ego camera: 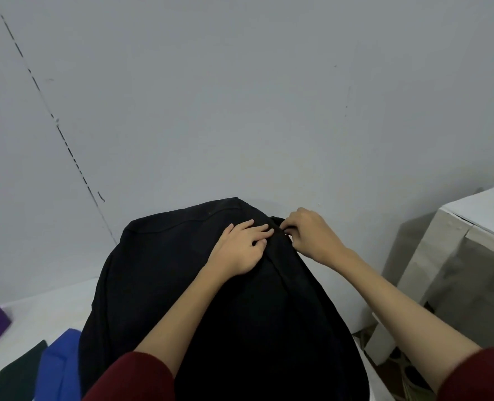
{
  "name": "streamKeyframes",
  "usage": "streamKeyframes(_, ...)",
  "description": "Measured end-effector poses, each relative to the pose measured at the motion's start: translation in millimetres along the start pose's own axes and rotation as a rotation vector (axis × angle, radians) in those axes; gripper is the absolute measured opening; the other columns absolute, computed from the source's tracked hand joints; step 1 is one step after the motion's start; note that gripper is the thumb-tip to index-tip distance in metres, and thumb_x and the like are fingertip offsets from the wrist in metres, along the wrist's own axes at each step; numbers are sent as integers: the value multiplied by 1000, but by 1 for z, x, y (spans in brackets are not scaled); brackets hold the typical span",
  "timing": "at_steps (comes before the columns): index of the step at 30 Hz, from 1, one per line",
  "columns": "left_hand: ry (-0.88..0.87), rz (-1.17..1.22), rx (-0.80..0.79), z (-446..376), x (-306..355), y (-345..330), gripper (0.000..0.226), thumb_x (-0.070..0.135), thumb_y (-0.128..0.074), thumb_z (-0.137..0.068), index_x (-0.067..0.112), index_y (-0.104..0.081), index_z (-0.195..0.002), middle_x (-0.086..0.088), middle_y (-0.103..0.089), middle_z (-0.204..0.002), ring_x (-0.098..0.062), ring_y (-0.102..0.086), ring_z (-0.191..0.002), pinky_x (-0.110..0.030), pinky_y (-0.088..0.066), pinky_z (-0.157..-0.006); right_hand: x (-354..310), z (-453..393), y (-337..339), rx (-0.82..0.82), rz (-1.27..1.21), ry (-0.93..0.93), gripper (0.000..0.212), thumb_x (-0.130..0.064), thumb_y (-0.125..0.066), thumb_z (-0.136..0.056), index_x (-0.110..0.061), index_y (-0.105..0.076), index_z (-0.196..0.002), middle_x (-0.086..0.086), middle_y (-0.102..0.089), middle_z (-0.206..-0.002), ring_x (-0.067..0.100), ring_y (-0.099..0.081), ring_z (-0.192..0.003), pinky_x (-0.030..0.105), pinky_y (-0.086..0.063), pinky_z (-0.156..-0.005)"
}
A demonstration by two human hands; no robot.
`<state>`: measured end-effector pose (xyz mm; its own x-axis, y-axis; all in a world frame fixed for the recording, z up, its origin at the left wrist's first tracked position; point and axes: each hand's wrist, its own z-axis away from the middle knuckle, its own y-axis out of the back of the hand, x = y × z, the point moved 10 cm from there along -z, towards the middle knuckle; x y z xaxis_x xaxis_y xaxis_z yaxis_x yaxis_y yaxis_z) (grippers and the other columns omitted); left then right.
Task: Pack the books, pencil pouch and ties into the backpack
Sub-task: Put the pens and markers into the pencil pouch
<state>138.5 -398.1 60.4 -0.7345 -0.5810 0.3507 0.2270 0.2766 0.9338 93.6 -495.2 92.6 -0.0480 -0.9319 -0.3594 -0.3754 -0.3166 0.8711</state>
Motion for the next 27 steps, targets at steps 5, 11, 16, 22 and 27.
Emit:
streamKeyframes(5, 43, -121, -95, -1, -5, -6, 43, 27, -26, -101, 35, -36, -142, 17, -23, -154, -8, -8, -144, -38, 1, -116, -14, 43, 20, -130, 49, 30, 26, 0, -53, -85, -12, -74, -96, 4, -66, -94, 15, -60, -86, 15, -39, -73)
streamKeyframes(11, -66, -45, -34, 18, 38, 9, 47, 14, -38, -97, 34, -40, -139, 11, -36, -149, -10, -18, -143, -44, -9, -116, -26, 100, 42, -337, -31, -2, 16, -4, -63, -84, -10, -75, -92, 0, -73, -87, -7, -54, -63, 2, -37, -61)
streamKeyframes(16, -287, -283, -234, 69, 100, -23, 37, 17, -42, -97, 30, -47, -131, 11, -44, -139, -10, -30, -136, -44, -13, -114, -47, 126, 47, -254, 2, 6, 17, -3, -60, -80, -10, -74, -84, 1, -72, -78, 13, -61, -75, 21, -45, -72)
streamKeyframes(22, -290, -495, 93, 79, 95, -11, 28, 28, -39, -99, 33, -55, -121, 13, -51, -128, -13, -41, -123, -36, -13, -110, -98, 211, 40, -494, -328, 109, 10, -3, -66, -78, -9, -69, -71, -4, -60, -61, 6, -49, -55, 22, -41, -57)
streamKeyframes(27, -302, -42, 342, 136, 109, 19, 17, 17, -54, -91, 20, -65, -105, 5, -59, -106, -14, -54, -96, -27, -41, -87, -68, 224, 32, -326, -636, -201, 18, 6, -67, -74, -9, -70, -64, 1, -61, -53, 7, -52, -50, 21, -43, -55)
